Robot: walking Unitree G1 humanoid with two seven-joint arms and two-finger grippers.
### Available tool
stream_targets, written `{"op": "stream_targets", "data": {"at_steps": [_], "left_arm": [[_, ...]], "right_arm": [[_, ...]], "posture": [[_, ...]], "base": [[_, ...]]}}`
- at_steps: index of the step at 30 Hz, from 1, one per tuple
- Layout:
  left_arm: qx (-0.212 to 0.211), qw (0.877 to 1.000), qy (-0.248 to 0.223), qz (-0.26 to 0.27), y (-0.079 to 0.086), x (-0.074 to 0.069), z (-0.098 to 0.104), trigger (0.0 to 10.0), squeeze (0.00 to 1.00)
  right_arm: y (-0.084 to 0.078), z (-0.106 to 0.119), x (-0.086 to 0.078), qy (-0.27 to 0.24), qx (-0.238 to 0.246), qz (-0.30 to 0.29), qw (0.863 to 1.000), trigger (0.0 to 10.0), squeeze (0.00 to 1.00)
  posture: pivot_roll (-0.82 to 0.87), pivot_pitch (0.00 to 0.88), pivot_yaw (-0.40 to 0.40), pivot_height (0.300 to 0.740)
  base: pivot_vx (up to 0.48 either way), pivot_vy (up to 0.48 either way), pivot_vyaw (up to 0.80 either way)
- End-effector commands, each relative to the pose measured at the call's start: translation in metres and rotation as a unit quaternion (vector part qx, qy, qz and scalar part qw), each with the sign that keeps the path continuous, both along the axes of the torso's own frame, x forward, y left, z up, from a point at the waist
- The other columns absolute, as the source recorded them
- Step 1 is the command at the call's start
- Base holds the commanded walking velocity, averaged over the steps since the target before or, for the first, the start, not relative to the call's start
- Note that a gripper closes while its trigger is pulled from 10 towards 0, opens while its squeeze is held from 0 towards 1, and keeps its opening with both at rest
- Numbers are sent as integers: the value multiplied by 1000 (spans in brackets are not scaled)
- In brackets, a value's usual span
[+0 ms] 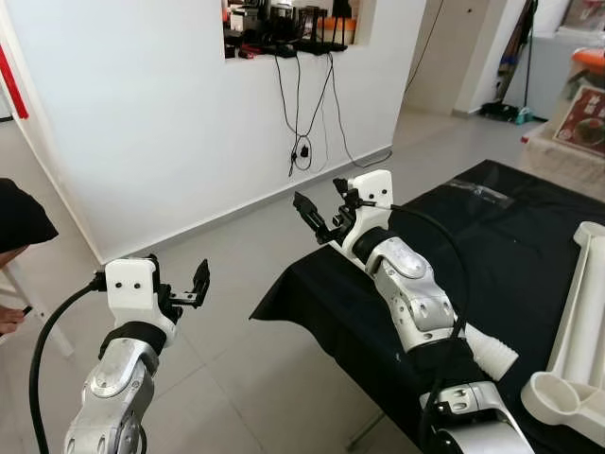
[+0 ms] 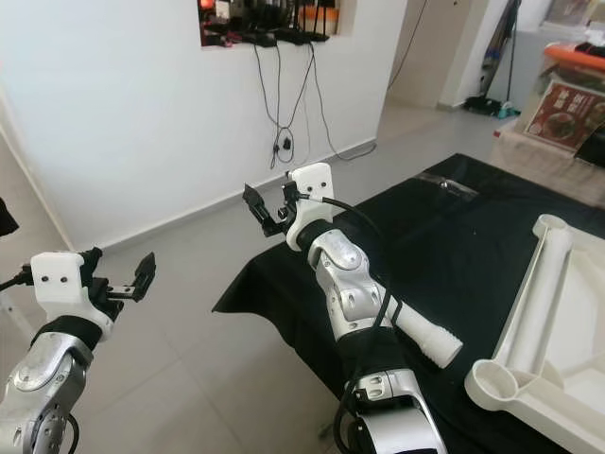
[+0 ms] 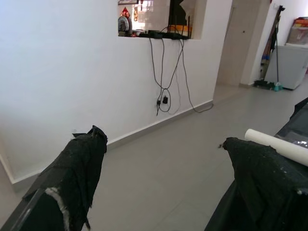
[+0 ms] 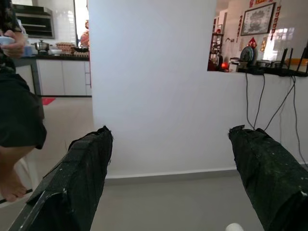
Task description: Building children table
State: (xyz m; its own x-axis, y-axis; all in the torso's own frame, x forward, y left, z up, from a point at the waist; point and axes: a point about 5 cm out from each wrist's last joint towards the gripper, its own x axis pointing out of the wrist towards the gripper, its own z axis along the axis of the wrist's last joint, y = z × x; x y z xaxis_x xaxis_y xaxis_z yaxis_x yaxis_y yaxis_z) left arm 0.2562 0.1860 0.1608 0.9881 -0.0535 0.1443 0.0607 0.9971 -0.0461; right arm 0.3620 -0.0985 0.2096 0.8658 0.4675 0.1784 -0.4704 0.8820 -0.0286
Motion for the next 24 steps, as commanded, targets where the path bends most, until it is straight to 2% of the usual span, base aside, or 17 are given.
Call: {"op": "stream_targets", "data": {"at_steps": [1,10,13,14,15,16,17,24], "left_arm": [[0,1000,-1,-7,-4,1,-1,10000,0],[-1,1000,0,-10,-6,2,-1,10000,0],[0,1000,0,-12,-7,2,-2,10000,0],[0,1000,0,-12,-7,2,-2,10000,0],[1,1000,1,-13,-7,2,-3,10000,0],[1,1000,1,-13,-7,2,-3,10000,0],[1,1000,3,-14,-7,2,-3,10000,0],[-1,1000,4,-15,-7,1,-4,10000,0]], "right_arm": [[-3,1,2,-2,-7,-12,1000,10000,0],[-10,2,7,-10,-33,-34,999,10000,0],[-19,10,13,-29,-73,-39,996,10000,0],[-19,10,13,-29,-73,-39,996,10000,0],[-25,15,18,-33,-100,-29,994,10000,0],[-25,15,18,-33,-100,-29,994,10000,0],[-27,18,20,-34,-122,-19,992,10000,0],[-32,24,23,-33,-155,7,987,10000,0]], "posture": [[101,0,-67,740],[101,0,-67,740],[103,0,-69,740],[103,0,-69,740],[103,0,-68,740],[103,0,-68,740],[102,0,-70,740],[101,0,-79,740]], "base": [[247,0,0],[265,0,0],[284,0,0],[281,0,0],[266,0,0],[266,0,0],[0,0,0],[0,0,0]]}}
